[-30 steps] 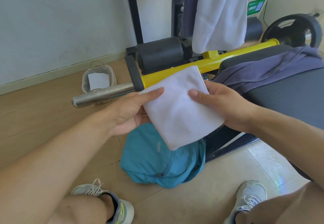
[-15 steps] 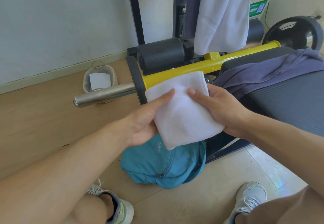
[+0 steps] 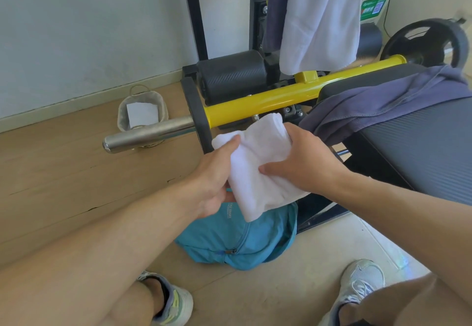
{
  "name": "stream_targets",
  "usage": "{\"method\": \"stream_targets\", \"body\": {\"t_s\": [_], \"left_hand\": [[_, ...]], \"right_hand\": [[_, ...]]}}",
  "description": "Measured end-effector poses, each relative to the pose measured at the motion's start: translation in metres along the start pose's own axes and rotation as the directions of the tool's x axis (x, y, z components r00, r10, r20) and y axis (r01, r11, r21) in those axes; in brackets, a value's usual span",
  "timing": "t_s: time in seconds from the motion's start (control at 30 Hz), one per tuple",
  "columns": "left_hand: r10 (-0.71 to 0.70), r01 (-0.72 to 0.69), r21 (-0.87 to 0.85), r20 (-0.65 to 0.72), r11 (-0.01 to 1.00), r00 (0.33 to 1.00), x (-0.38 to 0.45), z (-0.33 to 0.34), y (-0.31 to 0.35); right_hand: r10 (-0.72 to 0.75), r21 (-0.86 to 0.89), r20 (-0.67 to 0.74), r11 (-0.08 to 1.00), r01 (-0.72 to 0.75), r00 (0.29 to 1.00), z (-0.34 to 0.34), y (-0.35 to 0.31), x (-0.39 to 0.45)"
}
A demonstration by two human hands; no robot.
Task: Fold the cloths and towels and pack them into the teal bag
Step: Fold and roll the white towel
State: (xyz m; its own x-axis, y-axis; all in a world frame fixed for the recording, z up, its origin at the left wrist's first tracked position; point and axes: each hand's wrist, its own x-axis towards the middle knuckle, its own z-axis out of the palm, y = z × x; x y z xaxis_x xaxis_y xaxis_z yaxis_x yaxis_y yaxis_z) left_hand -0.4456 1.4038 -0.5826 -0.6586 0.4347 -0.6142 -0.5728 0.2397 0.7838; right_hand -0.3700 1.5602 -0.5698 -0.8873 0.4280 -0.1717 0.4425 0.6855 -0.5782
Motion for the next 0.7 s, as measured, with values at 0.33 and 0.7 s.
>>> {"method": "stream_targets", "body": {"t_s": [0.33,0.7], "left_hand": [[0.016,-0.020,0.030,0.135,0.999,0.991,-0.008,0.013,-0.010],[0.140,-0.122,-0.125,0.153,0.985,0.978,-0.016,0.025,-0.015]], "right_hand": [[-0.034,-0.153,0.090,0.987,0.047,0.995,0.020,-0.011,-0.013],[-0.066,-0.008,0.148,0.998,0.068,0.987,0.025,-0.021,-0.022]]}}
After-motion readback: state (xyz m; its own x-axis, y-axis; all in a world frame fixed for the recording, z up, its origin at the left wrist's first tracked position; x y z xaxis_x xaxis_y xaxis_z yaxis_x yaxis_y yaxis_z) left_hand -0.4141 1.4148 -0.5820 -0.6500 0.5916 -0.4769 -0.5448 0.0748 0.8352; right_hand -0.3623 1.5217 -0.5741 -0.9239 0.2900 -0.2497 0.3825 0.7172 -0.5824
